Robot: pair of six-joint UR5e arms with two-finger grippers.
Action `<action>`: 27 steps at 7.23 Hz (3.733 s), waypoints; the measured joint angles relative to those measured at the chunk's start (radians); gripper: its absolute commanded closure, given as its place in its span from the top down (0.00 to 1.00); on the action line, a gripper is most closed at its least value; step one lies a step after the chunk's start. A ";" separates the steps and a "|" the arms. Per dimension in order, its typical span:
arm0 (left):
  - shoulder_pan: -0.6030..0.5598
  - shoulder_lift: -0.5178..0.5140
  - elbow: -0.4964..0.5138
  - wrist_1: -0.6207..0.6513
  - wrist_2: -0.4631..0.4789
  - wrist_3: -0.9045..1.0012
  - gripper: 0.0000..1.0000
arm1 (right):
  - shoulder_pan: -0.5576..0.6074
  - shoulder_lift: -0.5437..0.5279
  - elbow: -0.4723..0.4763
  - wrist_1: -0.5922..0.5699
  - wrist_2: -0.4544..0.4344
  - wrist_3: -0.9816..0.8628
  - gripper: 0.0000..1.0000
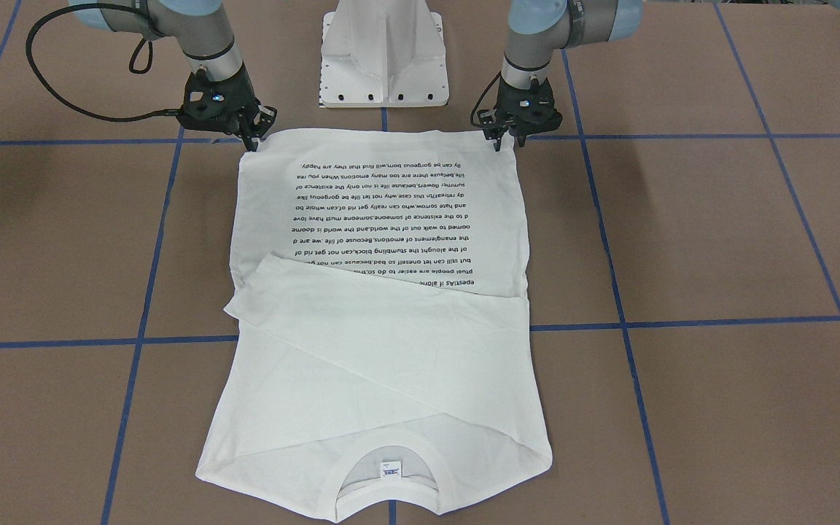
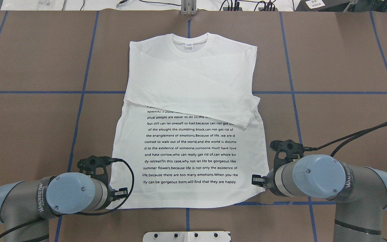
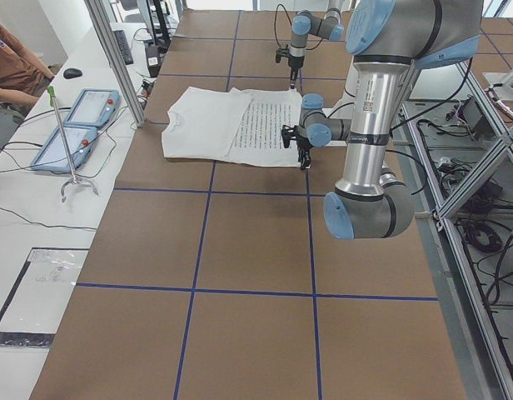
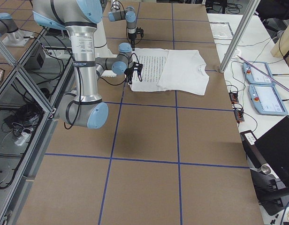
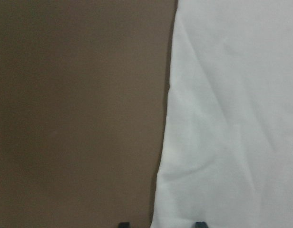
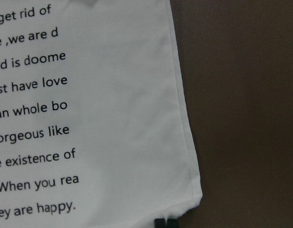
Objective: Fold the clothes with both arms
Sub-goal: 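Hold the hem corners with both grippers, lifting slightly, then lift the hem with both grippers and fold it toward the collar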
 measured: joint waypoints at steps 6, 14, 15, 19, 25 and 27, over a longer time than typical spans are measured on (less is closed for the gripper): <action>0.003 -0.008 -0.030 0.004 -0.009 0.000 0.00 | 0.006 0.000 0.001 0.000 0.002 0.000 0.00; -0.028 0.016 -0.199 0.007 -0.045 0.076 0.00 | 0.209 -0.213 0.000 0.446 0.276 -0.056 0.00; -0.036 0.018 -0.210 0.006 -0.045 0.088 0.00 | 0.243 -0.230 -0.005 0.474 0.312 -0.067 0.00; -0.113 -0.053 -0.238 0.000 -0.111 0.100 0.00 | 0.288 -0.204 -0.013 0.490 0.360 -0.074 0.00; -0.032 0.009 -0.394 0.000 -0.195 0.098 0.00 | 0.349 -0.280 0.119 0.621 0.762 -0.063 0.00; 0.026 0.008 -0.458 0.002 -0.206 0.053 0.00 | 0.365 -0.312 0.107 0.749 0.868 -0.058 0.00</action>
